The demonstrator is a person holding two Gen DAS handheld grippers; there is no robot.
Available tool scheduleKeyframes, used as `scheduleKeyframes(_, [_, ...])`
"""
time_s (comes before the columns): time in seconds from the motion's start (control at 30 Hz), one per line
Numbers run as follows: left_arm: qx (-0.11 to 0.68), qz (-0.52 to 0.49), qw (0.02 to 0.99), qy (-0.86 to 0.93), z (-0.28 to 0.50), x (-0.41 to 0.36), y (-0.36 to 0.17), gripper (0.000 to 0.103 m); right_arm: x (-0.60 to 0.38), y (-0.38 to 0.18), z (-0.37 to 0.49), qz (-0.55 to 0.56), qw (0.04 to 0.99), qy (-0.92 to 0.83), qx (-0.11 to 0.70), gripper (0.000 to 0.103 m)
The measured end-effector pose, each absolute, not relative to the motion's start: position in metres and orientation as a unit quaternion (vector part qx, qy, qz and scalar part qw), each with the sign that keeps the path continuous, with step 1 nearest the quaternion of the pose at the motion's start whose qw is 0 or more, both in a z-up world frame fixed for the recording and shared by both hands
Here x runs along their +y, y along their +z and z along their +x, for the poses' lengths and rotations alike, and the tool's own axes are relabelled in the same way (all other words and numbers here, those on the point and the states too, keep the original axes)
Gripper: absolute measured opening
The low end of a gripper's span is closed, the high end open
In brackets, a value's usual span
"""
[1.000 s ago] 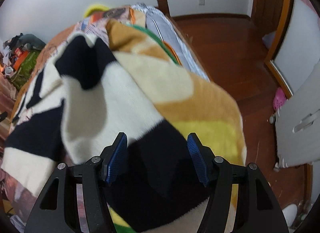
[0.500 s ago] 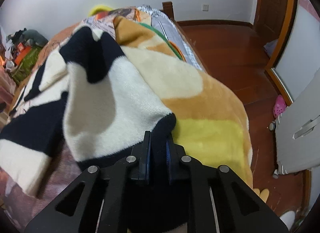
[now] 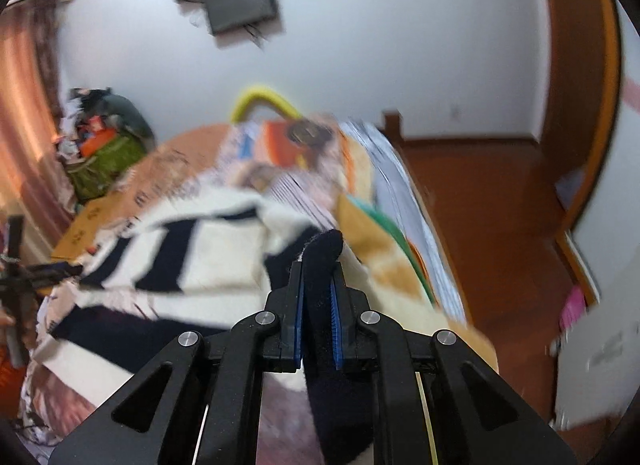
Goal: Fold small clothes
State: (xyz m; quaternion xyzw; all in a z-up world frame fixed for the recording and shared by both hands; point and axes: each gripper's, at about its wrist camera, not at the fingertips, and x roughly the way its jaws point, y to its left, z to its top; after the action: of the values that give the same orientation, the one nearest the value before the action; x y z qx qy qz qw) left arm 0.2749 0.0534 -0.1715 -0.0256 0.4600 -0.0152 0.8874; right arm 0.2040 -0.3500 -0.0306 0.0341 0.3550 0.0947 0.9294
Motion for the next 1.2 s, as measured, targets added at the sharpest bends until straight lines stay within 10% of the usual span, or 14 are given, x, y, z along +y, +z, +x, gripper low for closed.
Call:
scheduleKeyframes(0.53, [0.46, -0.017, 0.887, 0.014, 0.256, 0.086, -0.189, 0.08, -0.155, -0.064, 0.294, -0.011, 0.878, 0.278, 0.39, 0.012])
scheduleKeyframes(1.2, [0.454, 0.08, 0.886, -0.043, 0.241, 0.005, -0.184, 0.089, -0.219, -0.047, 0.266, -0.012, 0.883, 0.252, 0.396, 0.06])
